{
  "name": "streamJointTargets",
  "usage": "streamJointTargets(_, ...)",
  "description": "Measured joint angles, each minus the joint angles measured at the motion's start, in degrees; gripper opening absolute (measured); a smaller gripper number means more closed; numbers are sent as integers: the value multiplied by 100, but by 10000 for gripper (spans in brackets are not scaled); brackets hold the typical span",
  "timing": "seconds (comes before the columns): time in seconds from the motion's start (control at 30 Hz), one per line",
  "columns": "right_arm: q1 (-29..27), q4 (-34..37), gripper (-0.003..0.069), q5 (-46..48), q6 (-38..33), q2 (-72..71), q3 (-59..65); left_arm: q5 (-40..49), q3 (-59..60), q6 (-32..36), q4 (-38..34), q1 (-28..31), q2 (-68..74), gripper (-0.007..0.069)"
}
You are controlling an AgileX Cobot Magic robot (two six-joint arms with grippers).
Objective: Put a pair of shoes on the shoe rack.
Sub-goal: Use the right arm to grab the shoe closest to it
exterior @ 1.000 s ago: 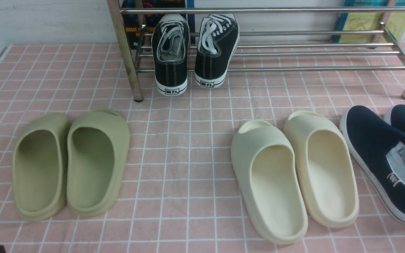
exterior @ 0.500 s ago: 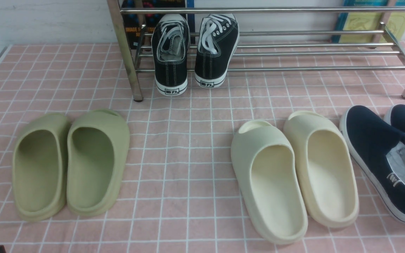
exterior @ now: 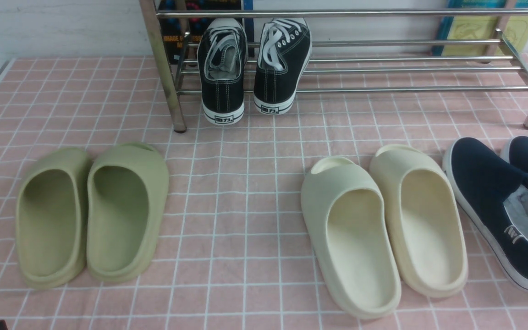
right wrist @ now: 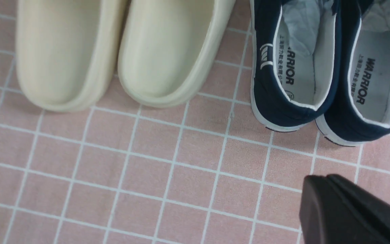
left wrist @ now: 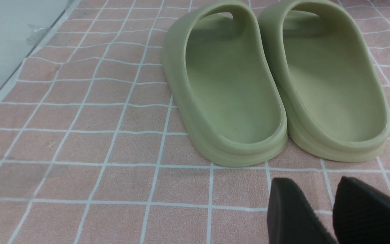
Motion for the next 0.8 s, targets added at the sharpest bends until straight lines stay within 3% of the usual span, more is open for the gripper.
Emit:
streamJointTargets(0.1,266,-283,1,-32,122,587,-119,0,0,0,0,0,0,237)
streamJointTargets(0.27,603,-859,139,-286,595,1797,-283,0,0,0,0,0,0,237)
streamJointTargets(0.3,623,-954,230,-483,662,2226,-316,0,0,0,0,0,0,237)
streamJointTargets(0.33,623,-954,241,-483,668,2226,-316,0,0,0,0,0,0,237)
streamJointTargets(0.4,623,-1001,371,-935,694,2841,-335,0,0,0,0,0,0,237)
streamJointTargets(0.5,623,-1038,471,-1457,694,3439,-353,0,0,0,0,0,0,237)
streamJointTargets(0.63,623,-1097,465,-1848,655,4069,-363,0,0,0,0,0,0,237)
streamJointTargets(0.7,623,-1097,398,-1910,620,4311,-365,0,0,0,0,0,0,237)
streamJointTargets(0.8,623,-1097,197,-1915,608,4512,-371,2,0,0,0,0,0,237)
